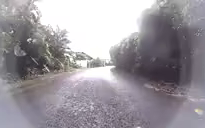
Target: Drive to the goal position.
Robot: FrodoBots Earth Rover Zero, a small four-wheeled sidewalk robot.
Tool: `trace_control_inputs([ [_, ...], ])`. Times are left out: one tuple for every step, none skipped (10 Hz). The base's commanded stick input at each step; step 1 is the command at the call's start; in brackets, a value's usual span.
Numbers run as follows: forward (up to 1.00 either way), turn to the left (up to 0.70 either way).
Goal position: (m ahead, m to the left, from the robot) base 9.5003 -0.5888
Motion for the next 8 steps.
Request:
trace_control_inputs([
  [0.7,0.0],
  [0.7,0.0],
  [0.7,0.0],
  [0.7,0.0],
  [0.7,0.0],
  [0.7,0.0],
  [0.7,0.0],
  [0.7,0.0],
])
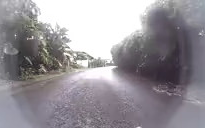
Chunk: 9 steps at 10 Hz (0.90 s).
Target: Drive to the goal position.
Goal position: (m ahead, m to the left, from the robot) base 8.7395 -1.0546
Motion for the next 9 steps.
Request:
trace_control_inputs([
  [0.7,0.0],
  [0.7,0.0],
  [0.7,0.0],
  [0.7,0.0],
  [0.7,0.0],
  [0.7,0.0],
  [0.7,0.0],
  [0.7,0.0],
  [0.7,0.0],
])
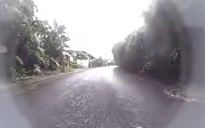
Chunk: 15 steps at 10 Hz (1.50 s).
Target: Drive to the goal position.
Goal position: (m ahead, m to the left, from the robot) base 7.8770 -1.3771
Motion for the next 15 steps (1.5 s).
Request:
trace_control_inputs([
  [0.7,0.0],
  [0.7,0.0],
  [0.7,0.0],
  [0.7,0.0],
  [0.7,0.0],
  [0.7,0.0],
  [0.7,0.0],
  [0.7,0.0],
  [0.7,0.0],
  [0.7,0.0],
  [0.7,0.0],
  [0.7,0.0],
  [0.7,0.0],
  [0.7,0.0],
  [0.7,0.0],
])
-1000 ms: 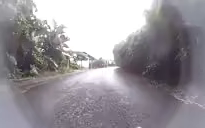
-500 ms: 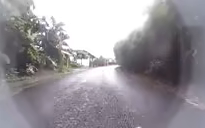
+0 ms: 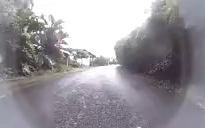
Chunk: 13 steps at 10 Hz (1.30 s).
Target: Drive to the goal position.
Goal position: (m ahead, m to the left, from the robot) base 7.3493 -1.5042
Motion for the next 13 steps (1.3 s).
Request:
trace_control_inputs([
  [0.7,0.0],
  [0.7,0.0],
  [0.7,0.0],
  [0.7,0.0],
  [0.7,0.0],
  [0.7,0.0],
  [0.7,0.0],
  [0.7,0.0],
  [0.7,0.0],
  [0.7,0.0],
  [0.7,0.0],
  [0.7,0.0],
  [0.7,0.0],
])
